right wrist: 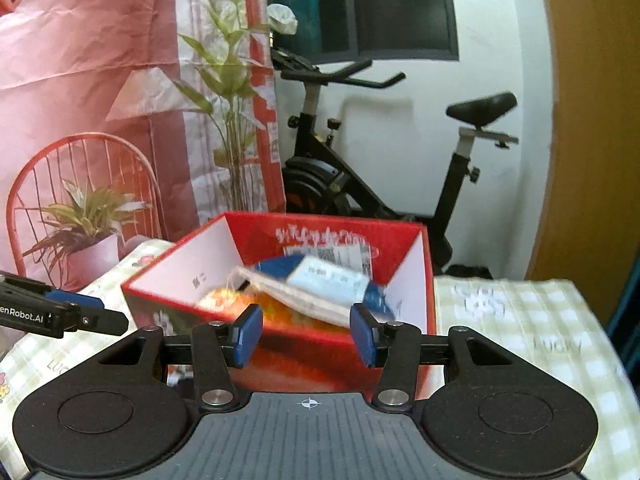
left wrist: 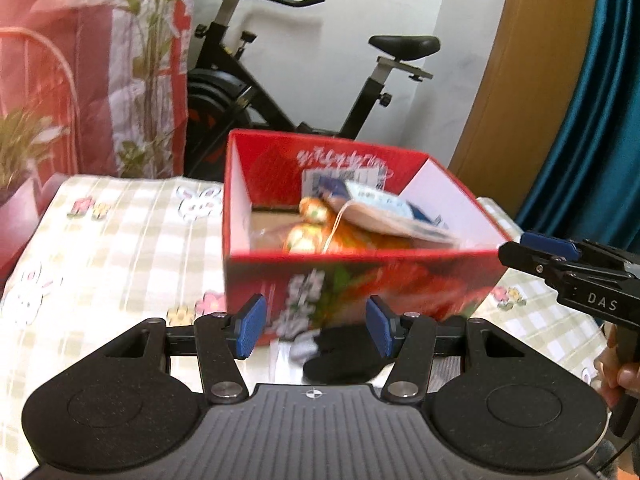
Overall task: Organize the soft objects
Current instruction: 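Move both grippers down to the grey knitted fabric beside the black gloves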
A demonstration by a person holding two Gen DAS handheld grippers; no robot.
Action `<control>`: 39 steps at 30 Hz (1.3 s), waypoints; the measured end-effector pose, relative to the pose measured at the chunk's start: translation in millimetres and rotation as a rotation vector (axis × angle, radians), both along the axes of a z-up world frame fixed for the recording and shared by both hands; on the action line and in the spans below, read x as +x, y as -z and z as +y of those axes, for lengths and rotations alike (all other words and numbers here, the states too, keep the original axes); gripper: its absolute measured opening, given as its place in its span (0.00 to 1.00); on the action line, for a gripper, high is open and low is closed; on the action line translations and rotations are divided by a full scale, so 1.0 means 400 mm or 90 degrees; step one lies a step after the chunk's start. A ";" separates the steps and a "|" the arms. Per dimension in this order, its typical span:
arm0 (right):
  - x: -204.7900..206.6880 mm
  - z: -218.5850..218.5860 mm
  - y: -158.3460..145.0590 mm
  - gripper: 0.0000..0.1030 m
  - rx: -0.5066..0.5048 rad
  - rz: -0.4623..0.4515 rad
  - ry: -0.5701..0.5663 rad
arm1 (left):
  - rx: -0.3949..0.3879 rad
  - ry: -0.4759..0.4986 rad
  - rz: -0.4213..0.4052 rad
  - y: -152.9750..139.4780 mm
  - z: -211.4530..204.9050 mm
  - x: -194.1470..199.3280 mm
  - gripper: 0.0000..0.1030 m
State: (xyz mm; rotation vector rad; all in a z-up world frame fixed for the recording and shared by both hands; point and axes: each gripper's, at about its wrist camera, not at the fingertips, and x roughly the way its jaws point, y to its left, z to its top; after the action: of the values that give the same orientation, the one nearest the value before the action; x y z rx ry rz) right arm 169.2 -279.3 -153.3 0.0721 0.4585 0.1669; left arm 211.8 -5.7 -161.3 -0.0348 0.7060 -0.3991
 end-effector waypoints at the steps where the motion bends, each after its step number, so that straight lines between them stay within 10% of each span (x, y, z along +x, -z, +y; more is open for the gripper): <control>1: -0.006 -0.001 0.017 0.44 0.000 0.008 0.003 | 0.005 -0.004 0.000 0.013 0.001 -0.006 0.56; 19: -0.051 -0.003 0.281 0.44 -0.016 0.150 0.030 | 0.028 -0.033 0.091 0.198 0.001 -0.047 0.56; 39: -0.071 0.007 0.324 0.44 -0.041 0.108 0.012 | 0.001 -0.042 0.089 0.234 0.010 -0.064 0.57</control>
State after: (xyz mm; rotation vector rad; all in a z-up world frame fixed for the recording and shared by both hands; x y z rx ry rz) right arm 140.9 -276.3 -282.7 0.0281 0.6320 0.1281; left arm 186.2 -1.7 -254.8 -0.0843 0.8406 -0.3351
